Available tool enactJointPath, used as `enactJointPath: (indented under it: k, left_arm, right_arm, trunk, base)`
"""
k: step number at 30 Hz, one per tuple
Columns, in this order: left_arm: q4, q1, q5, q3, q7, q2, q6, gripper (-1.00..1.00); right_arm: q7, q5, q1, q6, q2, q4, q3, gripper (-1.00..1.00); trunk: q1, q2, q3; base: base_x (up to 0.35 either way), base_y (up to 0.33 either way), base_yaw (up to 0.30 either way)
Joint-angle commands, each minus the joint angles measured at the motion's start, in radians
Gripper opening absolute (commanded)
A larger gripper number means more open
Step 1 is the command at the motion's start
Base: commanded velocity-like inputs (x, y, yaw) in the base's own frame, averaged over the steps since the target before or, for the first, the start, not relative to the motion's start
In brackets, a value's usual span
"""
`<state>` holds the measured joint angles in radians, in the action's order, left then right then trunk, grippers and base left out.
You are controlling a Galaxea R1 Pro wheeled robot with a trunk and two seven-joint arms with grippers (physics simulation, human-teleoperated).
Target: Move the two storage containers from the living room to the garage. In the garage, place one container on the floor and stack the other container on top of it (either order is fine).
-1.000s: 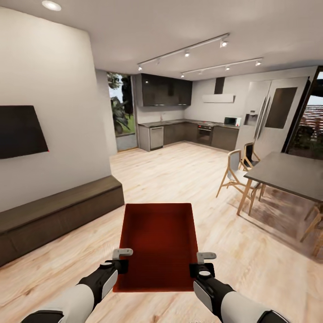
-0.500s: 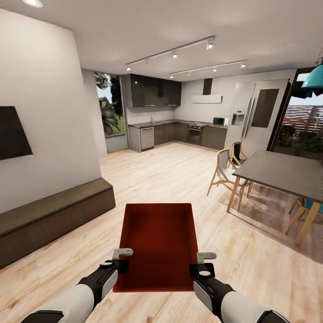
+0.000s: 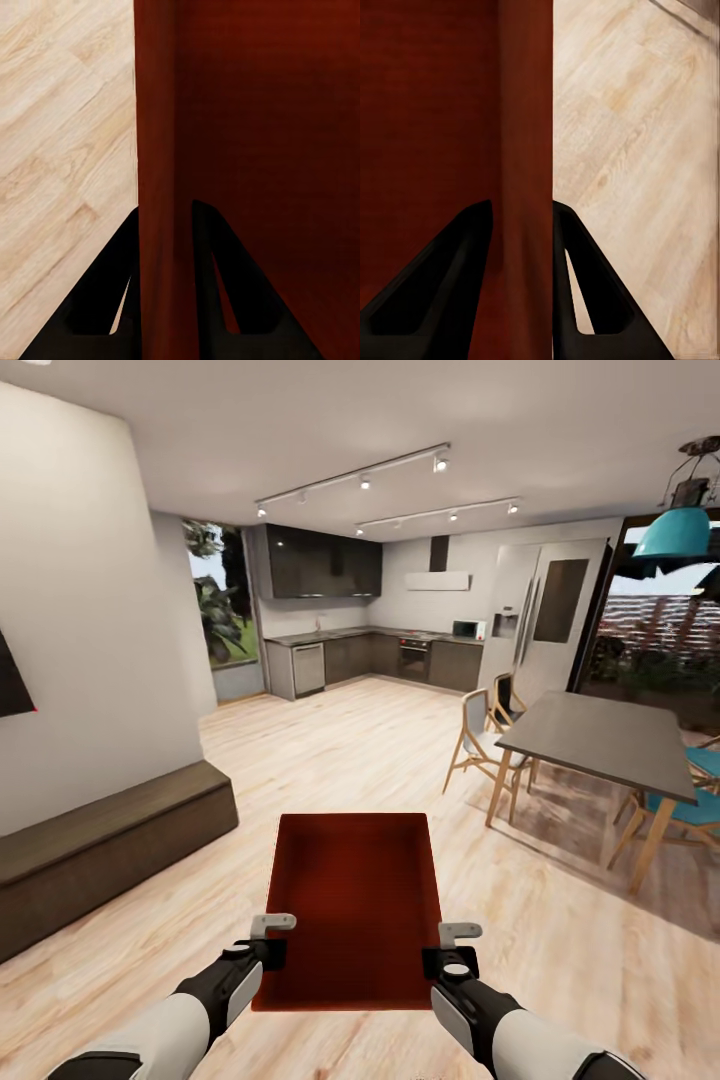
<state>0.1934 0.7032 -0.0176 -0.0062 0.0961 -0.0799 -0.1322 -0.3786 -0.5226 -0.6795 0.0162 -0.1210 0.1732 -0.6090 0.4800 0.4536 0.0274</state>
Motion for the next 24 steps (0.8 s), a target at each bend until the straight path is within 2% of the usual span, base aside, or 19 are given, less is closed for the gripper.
enactJointPath:
  k: [1,24]
  left_arm:
    - [0.004,0.001,0.018,0.051,0.01,0.015,-0.007,-1.0]
    - [0.004,0.001,0.018,0.051,0.01,0.015,-0.007,-1.0]
  right_arm:
    - [-0.01,-0.002,-0.001,0.004,0.003,-0.008,0.015,-1.0]
    - [-0.009,-0.002,-0.001,0.004,0.003,-0.008,0.015,-1.0]
  trunk:
    - [0.001,0.002,0.002]
    - [0.001,0.002,0.002]
  base:
    - [0.0,0.0,-0.239]
    - [0.0,0.0,-0.242]
